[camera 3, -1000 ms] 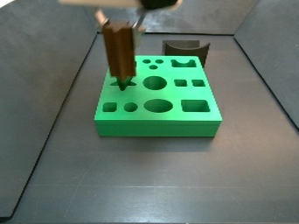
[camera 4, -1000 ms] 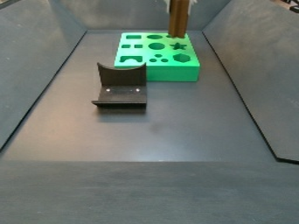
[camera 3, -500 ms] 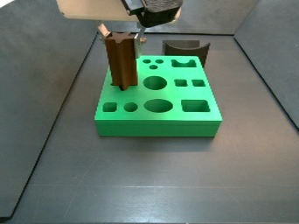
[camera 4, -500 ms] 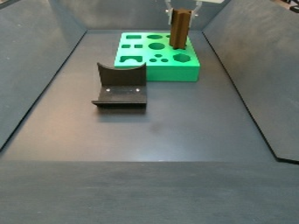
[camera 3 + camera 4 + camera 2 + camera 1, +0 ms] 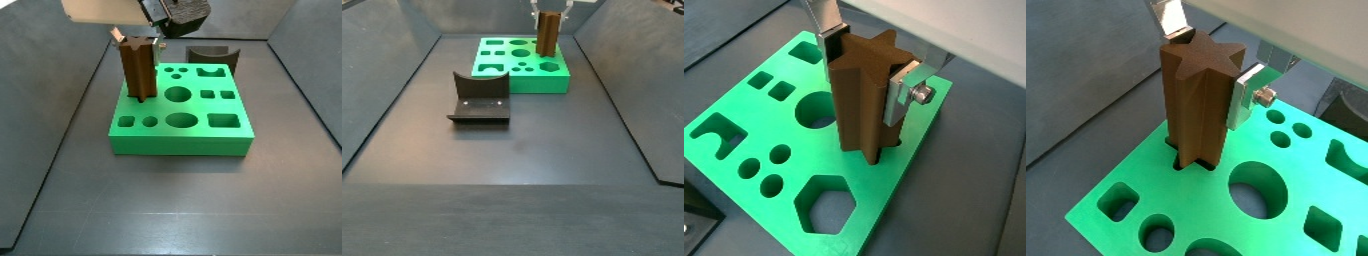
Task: Insert the star object.
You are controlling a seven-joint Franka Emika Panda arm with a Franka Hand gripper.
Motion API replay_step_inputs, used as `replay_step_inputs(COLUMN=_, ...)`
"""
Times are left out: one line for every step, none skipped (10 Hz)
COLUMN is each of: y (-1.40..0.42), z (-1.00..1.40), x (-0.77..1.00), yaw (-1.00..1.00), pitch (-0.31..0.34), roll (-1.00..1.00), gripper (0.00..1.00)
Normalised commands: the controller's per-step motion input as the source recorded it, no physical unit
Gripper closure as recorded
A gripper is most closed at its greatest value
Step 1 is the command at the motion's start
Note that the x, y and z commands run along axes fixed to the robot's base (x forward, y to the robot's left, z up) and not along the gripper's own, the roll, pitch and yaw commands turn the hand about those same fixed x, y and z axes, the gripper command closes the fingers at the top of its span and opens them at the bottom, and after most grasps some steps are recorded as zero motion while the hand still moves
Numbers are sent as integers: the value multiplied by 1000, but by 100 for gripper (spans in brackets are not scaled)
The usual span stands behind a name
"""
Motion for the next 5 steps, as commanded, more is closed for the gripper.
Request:
replay_step_inputs(y=0, z=-777, x=0, yaw=100, pitch=0, roll=279, gripper=100)
replay_step_inputs(y=-37, z=-780, x=0, yaw=-206, pitch=0, roll=120, gripper=100)
replay_step_inputs(y=-49, z=-551, x=-14, yaw=-534, pitch=0, roll=0, gripper=100)
replay_step_inputs(y=-66, z=-660, x=-29, yaw=-609, pitch=0, roll=-227, gripper=100)
replay_step_inputs(y=-89, z=-663, x=-49, yaw=-583, pitch=-19, roll=-223, gripper=100)
